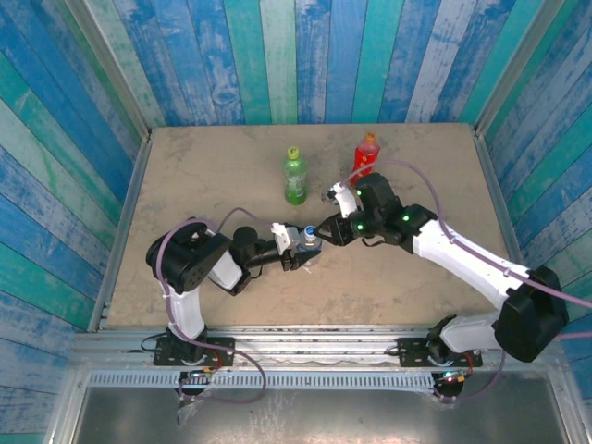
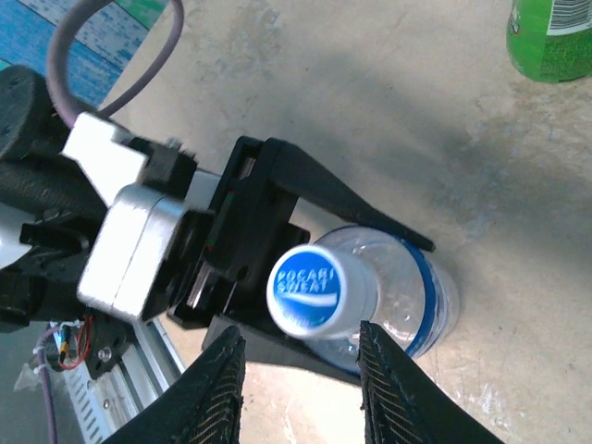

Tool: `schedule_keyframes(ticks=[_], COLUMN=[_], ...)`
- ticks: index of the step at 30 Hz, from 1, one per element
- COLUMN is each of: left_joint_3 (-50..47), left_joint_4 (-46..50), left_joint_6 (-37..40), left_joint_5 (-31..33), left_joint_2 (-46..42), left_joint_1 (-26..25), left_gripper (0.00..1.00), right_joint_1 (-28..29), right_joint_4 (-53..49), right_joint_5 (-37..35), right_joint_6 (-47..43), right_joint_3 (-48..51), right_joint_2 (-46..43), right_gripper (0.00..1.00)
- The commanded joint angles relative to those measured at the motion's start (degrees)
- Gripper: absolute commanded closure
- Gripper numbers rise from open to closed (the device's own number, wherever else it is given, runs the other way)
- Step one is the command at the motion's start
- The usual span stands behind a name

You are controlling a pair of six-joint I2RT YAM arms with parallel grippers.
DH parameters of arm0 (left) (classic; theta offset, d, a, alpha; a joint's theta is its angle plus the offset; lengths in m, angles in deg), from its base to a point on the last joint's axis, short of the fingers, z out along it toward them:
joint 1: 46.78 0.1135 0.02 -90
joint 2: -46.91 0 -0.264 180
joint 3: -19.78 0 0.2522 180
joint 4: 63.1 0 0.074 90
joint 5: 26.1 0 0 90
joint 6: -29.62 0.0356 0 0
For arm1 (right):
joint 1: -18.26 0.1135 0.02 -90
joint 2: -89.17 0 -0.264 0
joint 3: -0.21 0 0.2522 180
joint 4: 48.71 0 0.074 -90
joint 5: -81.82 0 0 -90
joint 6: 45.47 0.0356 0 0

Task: Screw on the bottle caps

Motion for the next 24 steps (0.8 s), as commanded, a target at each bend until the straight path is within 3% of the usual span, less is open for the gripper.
schedule_keyframes(ticks=[1, 6, 15, 24], left_joint_3=[-0.7, -0.8, -0.7, -1.0], left_joint_4=[1.7, 1.2, 0.4, 0.1], left_joint_6=[0.5, 1.1, 0.0, -0.2], left_joint_5=[-1.3, -1.3, -1.0, 0.2], left_joint_2=[-2.5, -2.0, -1.9, -2.3], left_joint_1=[-0.2, -0.2, -0.2, -0.2], left_gripper=[0.39, 0.38, 0.38, 0.38], right_joint_1=[-0.8, -1.6, -1.9, 2.2], right_joint_4=[0.6, 1.6, 1.7, 2.4], right_joint_5=[1.5, 5.6, 11.9, 13.2], right_joint_6=[-1.5, -2.8, -1.9, -3.1], right_joint_3=[-2.6, -3.5, 2.1, 6.0], right_joint_2=[3.5, 6.7, 4.4, -1.8], right_gripper=[0.66, 0.75, 0.83, 0.8])
